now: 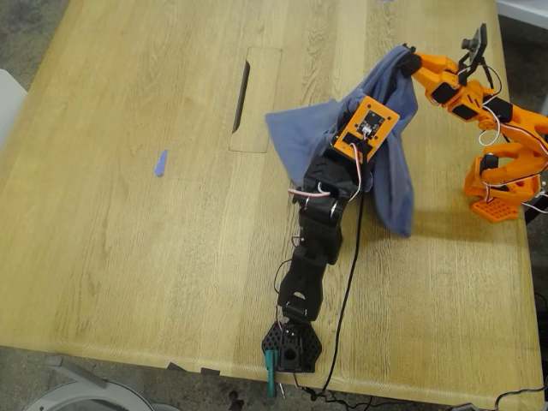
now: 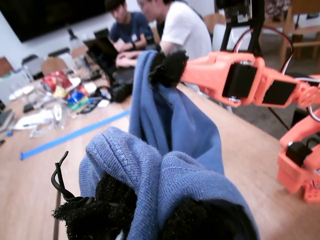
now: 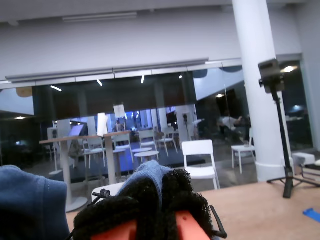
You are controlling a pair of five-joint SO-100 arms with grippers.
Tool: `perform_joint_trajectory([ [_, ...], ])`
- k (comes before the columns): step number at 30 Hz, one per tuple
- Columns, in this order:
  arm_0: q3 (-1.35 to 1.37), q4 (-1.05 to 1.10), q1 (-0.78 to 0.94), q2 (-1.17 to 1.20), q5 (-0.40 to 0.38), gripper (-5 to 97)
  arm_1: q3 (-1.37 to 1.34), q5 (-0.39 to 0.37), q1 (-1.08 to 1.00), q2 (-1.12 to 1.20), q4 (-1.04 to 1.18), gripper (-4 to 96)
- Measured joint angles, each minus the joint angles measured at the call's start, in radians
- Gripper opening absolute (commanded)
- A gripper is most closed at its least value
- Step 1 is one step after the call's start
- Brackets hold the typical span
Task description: Fold a T-shirt
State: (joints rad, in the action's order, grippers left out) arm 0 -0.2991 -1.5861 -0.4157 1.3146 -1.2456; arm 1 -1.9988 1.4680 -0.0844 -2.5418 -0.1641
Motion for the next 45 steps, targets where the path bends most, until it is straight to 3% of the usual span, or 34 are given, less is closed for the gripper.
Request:
perform_joint_trajectory([
  [13, 0.0, 0.08, -0.008, 0.118, 0.006, 0, 0.195, 0.031, 0.002, 0.025, 0.015, 0.0],
  [45, 0.0, 0.0, -0.106, 0.273, 0.043, 0, 0.426, 0.031, -0.032, -0.005, 0.36, 0.0],
])
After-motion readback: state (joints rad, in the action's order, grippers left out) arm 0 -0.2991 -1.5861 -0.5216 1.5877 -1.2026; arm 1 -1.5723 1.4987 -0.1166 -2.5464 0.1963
